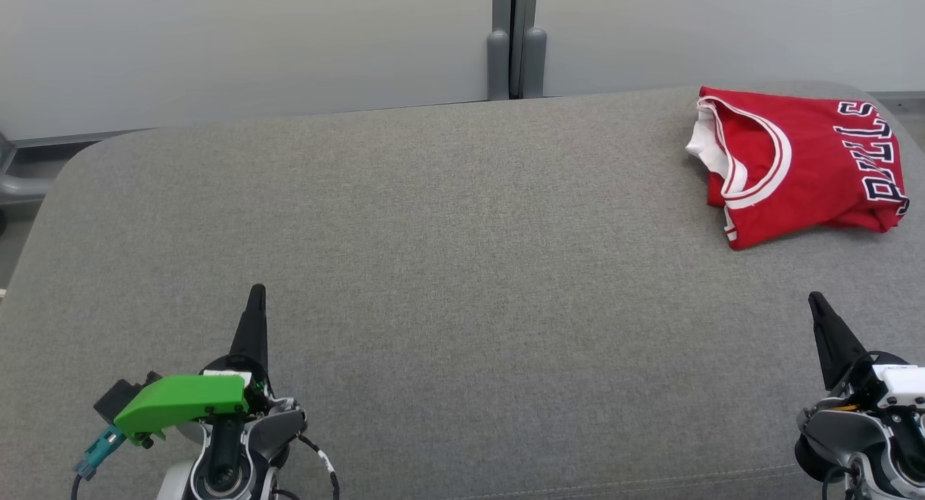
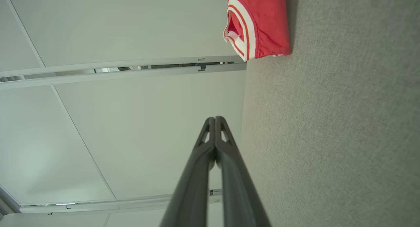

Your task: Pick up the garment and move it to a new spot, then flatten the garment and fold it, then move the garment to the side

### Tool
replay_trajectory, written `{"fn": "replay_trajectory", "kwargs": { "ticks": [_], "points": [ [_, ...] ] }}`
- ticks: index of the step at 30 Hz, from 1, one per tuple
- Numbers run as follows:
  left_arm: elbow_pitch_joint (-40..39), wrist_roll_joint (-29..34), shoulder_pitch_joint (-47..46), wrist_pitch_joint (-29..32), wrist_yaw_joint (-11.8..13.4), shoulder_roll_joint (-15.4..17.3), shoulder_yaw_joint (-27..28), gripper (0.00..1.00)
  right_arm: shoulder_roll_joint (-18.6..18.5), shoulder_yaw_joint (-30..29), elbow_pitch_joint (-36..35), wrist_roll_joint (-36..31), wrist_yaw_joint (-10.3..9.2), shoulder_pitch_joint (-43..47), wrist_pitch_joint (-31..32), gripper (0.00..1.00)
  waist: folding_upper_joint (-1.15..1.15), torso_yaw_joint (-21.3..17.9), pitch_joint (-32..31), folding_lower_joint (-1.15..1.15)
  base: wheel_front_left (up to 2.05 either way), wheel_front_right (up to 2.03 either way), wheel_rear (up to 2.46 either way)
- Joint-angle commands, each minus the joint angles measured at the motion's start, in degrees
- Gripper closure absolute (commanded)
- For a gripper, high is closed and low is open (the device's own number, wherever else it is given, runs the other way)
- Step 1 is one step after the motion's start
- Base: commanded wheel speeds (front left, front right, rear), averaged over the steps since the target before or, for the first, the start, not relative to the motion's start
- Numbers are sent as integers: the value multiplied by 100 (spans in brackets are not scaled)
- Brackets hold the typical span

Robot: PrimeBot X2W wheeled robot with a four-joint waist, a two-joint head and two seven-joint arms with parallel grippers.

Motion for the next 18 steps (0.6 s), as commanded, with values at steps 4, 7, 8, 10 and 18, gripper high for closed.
{"fn": "replay_trajectory", "kwargs": {
  "ticks": [4, 7, 8, 10, 18],
  "points": [
    [-16, -31, -72, 24, -37, 3, 11, 100, -20, -16, -21, -7, 4, -56, 24, 100, 0, 0, 0, 0, 0, 0, 0],
    [-16, -31, -72, 24, -38, 3, 10, 100, -20, -16, -21, -7, 4, -56, 25, 100, 0, 0, 0, 0, 0, 0, 0],
    [-16, -31, -72, 24, -38, 3, 10, 100, -20, -16, -21, -7, 4, -56, 25, 100, 0, 0, 0, 0, 0, 0, 0],
    [-16, -31, -72, 24, -38, 3, 10, 100, -19, -17, -21, -8, 4, -56, 25, 100, 0, 0, 0, 0, 0, 0, 0],
    [-16, -31, -72, 23, -37, 3, 10, 100, -18, -17, -21, -9, 4, -56, 26, 100, 0, 0, 0, 0, 0, 0, 0]
  ]
}}
